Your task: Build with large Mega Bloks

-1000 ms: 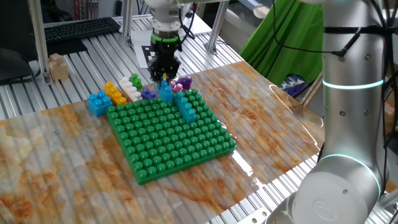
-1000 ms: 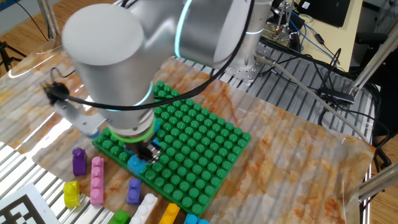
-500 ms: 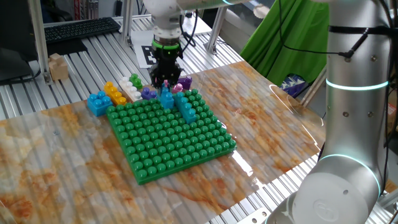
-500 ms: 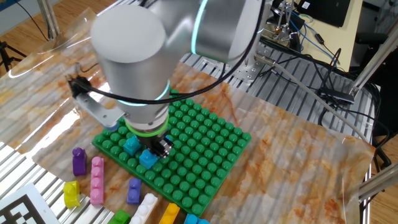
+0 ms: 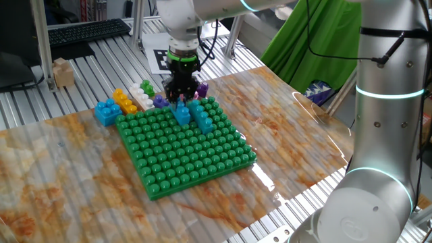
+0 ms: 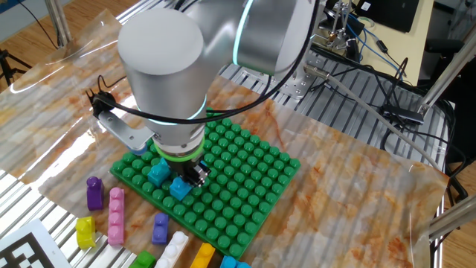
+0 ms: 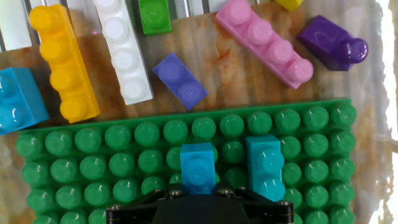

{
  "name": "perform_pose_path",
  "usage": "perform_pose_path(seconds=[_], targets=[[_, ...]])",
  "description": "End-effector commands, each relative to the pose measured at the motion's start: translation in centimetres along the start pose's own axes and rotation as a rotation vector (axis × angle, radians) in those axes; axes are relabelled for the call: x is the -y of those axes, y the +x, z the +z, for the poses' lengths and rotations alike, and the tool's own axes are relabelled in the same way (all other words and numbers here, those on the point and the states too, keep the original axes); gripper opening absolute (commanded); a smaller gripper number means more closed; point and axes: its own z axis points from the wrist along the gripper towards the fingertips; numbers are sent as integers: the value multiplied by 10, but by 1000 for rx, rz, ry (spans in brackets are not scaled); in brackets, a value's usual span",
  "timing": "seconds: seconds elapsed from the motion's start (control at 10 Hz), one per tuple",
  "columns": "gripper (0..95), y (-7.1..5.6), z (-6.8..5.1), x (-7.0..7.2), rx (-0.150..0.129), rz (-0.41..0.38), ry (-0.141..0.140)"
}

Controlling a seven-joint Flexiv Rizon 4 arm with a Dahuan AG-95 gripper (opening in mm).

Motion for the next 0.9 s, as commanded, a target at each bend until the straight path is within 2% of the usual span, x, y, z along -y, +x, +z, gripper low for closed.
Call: perform_pose_path(seconds=[0.1,0.5,0.9], targets=[[0,-1,4,2,-4,0,2],[0,3,11,4,-3,12,-7],[0,7,18,4,15,6,-5]])
